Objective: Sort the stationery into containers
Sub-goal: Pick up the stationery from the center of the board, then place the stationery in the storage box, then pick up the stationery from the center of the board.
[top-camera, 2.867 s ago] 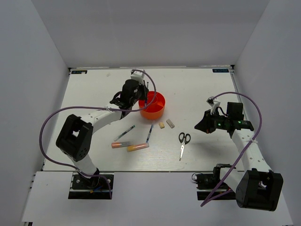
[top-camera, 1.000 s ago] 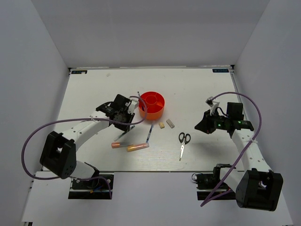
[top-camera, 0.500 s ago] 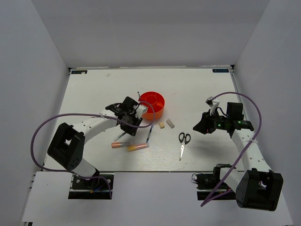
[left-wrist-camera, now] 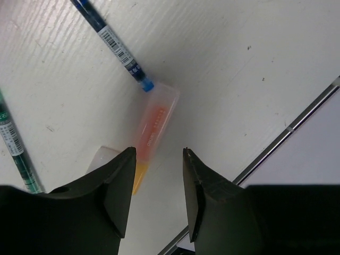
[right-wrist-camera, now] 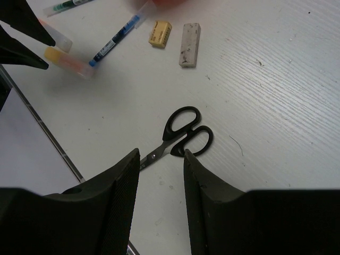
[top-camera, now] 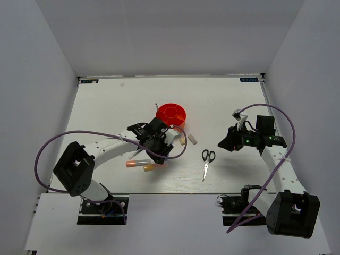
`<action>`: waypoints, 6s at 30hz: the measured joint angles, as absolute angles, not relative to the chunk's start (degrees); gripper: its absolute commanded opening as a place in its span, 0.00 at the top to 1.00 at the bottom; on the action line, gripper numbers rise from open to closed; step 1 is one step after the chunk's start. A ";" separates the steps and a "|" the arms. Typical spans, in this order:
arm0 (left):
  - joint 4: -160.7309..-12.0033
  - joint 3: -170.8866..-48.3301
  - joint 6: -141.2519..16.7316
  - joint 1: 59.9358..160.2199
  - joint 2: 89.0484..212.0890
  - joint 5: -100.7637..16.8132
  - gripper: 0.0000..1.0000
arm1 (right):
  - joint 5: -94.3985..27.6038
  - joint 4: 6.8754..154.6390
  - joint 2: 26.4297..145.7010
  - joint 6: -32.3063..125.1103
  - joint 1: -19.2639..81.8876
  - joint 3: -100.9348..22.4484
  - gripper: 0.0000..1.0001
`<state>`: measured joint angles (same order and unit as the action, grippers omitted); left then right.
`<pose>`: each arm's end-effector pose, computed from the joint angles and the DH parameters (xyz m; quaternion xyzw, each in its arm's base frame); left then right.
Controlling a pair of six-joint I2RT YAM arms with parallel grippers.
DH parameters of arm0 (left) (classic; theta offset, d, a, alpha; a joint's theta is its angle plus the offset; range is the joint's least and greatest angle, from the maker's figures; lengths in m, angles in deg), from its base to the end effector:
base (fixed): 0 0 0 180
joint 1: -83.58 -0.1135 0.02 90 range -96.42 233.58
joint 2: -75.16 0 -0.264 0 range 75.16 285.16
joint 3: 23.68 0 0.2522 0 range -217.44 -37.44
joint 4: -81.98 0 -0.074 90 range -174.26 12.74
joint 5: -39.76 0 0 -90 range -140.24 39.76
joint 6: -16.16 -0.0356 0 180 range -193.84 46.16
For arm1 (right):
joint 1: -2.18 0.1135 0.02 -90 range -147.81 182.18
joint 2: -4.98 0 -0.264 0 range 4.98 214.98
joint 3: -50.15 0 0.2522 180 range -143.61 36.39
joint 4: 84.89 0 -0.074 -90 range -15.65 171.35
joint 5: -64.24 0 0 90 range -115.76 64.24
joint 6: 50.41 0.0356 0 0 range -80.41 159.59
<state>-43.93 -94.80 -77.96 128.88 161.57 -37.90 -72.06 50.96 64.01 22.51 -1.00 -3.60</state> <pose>0.1951 -0.2080 0.2087 0.4264 0.8805 -0.1616 0.1294 0.2005 0.0146 0.2418 -0.2397 0.8396 0.3069 0.3787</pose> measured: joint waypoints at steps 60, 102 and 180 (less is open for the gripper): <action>-84.80 -94.52 -66.09 124.27 154.16 -55.86 0.99 | -73.92 49.76 63.99 22.44 -1.00 -3.60 1.00; -125.52 -85.47 -74.46 133.79 168.79 -72.45 0.99 | -74.40 49.76 63.97 22.42 -1.00 -3.60 1.00; -41.04 -86.87 -57.22 123.92 138.36 -63.84 0.83 | -75.30 49.76 63.05 21.57 -1.06 -3.60 0.38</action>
